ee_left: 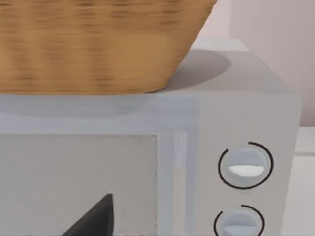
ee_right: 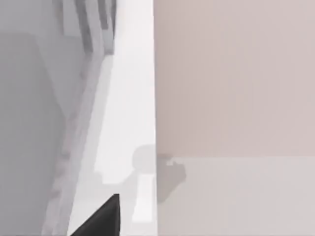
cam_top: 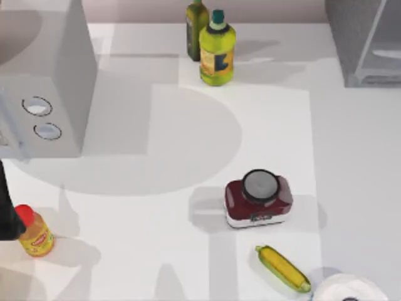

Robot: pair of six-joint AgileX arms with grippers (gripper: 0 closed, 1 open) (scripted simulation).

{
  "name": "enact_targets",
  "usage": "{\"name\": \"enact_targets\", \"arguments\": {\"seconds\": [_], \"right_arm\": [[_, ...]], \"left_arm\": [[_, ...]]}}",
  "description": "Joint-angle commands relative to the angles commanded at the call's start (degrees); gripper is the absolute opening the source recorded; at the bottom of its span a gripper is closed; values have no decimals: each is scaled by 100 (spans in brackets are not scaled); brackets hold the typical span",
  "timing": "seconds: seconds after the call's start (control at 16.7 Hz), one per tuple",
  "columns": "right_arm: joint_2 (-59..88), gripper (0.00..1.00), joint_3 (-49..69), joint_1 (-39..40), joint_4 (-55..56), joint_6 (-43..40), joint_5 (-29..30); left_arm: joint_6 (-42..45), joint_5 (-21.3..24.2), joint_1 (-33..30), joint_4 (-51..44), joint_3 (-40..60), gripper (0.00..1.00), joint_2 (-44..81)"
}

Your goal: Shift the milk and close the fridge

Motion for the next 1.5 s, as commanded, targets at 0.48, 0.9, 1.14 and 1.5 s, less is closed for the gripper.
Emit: {"name": "enact_targets", "arguments": {"seconds": [0.48,0.9,1.14,1.5], "right_arm": [[31,100,-83,435,544,573,112],[-290,100,-363,1658,1082,1430,1091],[-643,100,-798,3323,1651,2430,2383],[-1049,100,-1564,5399,2279,3829,4037]], "left_arm": [[0,0,0,0,0,100,0],[0,0,0,0,0,100,0],[0,0,0,0,0,100,0],[0,0,0,0,0,100,0]]}}
